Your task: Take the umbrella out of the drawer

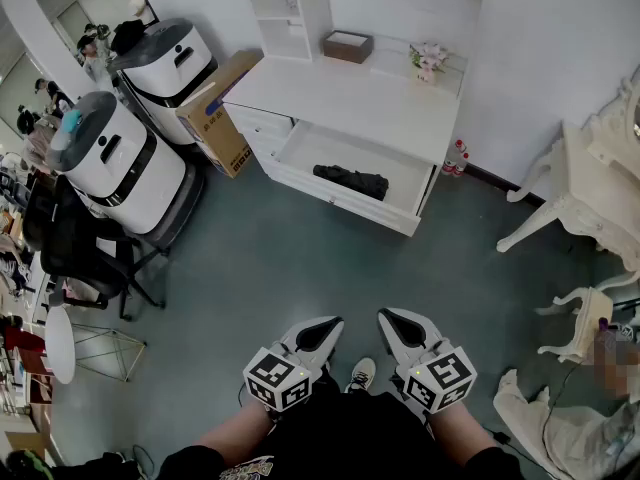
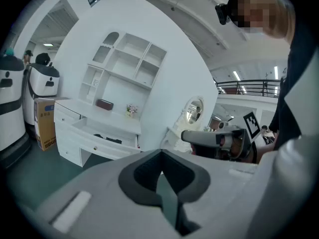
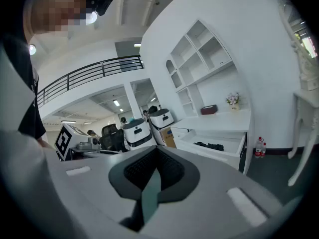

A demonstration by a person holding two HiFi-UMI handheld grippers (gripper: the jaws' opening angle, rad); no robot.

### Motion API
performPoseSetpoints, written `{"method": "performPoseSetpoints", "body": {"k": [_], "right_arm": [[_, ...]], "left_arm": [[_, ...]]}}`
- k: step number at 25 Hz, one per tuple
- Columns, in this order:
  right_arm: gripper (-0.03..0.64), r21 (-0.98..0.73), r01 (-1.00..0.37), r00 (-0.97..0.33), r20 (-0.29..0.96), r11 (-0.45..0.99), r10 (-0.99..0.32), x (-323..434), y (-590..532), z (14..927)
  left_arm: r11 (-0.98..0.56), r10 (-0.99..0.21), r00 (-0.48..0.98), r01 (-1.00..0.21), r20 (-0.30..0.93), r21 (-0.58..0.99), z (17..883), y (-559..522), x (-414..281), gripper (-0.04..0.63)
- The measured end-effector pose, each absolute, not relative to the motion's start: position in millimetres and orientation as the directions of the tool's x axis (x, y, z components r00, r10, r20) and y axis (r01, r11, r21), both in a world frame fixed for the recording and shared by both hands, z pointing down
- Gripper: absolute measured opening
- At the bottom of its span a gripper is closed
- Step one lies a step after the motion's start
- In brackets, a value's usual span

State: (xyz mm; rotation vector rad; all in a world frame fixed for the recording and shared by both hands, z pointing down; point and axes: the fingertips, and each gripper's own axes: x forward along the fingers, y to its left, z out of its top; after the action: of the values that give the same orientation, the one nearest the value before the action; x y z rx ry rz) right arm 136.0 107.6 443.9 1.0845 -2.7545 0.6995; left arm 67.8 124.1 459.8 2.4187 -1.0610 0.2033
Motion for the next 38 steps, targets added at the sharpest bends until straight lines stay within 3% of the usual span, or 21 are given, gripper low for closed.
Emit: {"method": "performPoseSetpoints", "body": {"k": [18,24,38], "right_arm": [[0.028,-0.409,-0.652,-0.748,0.210,0.638,-0.630,126,106,438],[0.028,-0.446,-0.577,-0.790,0.095,0.684,-0.605,120,108,417],[0.026,-0.400,-0.595,-0.788,0.120,0.698,-0.603,96,99,415]], "left_arm": [[-0.567,-0.668,0.673,-0.737,0.318,0.369,457,127,52,0.000],[-0.558,-0.693,0.657,-0.750,0.297,0.356,447,125,48,0.000],[-0.575,-0.690,0.664,-0.744,0.288,0.339,440,115,28,0.000]]}}
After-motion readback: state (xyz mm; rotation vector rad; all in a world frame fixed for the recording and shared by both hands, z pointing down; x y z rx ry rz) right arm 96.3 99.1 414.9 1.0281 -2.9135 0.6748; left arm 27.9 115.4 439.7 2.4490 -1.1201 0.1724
